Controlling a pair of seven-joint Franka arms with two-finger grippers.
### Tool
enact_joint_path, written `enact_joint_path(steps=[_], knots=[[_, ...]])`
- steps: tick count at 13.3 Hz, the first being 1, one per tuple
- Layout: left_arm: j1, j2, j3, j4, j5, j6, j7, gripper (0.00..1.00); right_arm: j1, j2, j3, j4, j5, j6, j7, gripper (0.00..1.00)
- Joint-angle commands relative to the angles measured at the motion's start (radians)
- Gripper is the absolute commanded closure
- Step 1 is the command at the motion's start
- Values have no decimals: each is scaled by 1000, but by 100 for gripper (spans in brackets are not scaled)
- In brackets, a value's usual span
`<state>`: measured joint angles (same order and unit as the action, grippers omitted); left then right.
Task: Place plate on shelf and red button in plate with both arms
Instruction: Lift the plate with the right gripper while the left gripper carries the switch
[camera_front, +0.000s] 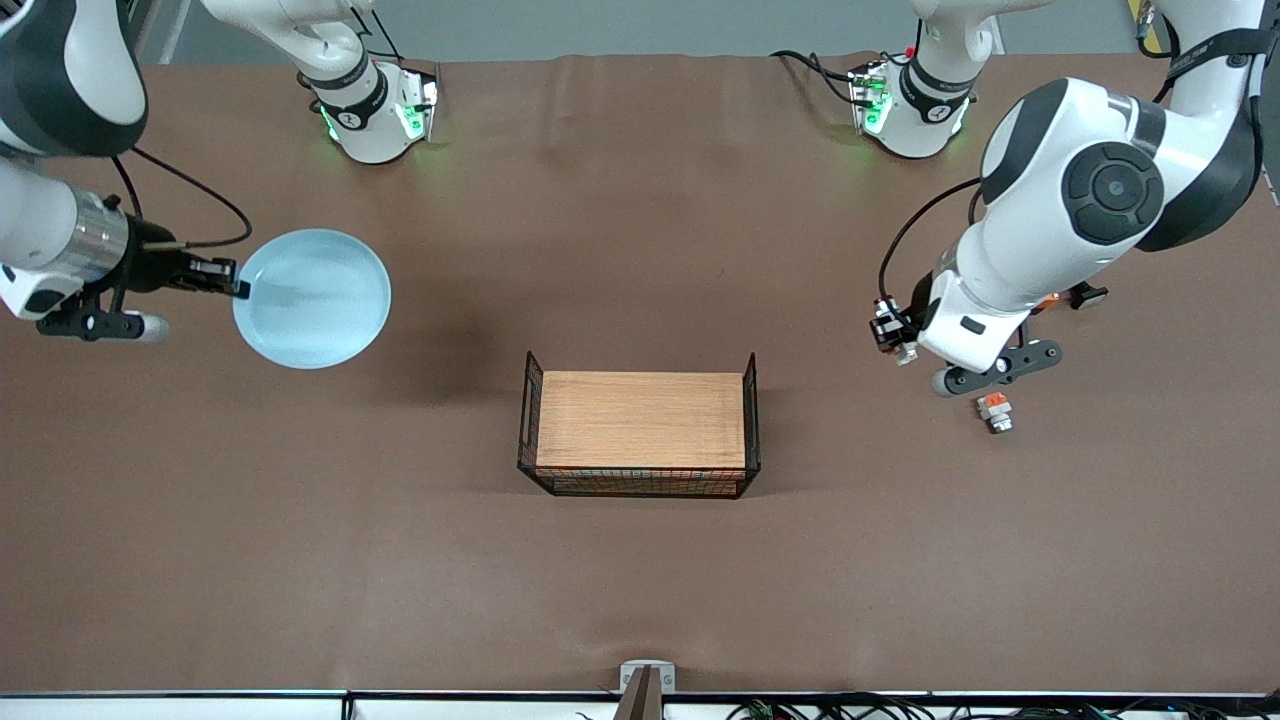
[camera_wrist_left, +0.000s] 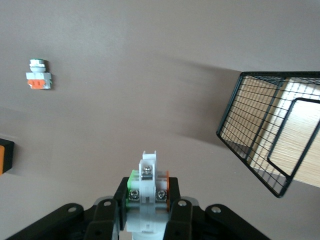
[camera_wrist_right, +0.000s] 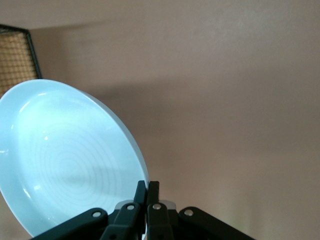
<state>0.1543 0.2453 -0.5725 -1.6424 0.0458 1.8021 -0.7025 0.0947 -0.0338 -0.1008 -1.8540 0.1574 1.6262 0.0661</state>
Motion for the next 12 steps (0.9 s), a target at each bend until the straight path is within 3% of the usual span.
enact_joint_path(steps=[1, 5, 9, 12], knots=[[-13, 31, -3, 44, -7, -10, -25, 100, 13, -64, 50, -7, -10, -58, 133, 100], [-41, 52, -3, 52, -12, 11, -25, 100, 16, -64, 247, 64, -7, -131, 615, 100], [-44, 66, -3, 52, -4, 42, -46, 100, 46, -51, 464, 90, 14, -74, 1120, 100], [-67, 78, -3, 52, -3, 43, -51, 100, 133, 7, 503, 93, 62, 113, 1581, 100]])
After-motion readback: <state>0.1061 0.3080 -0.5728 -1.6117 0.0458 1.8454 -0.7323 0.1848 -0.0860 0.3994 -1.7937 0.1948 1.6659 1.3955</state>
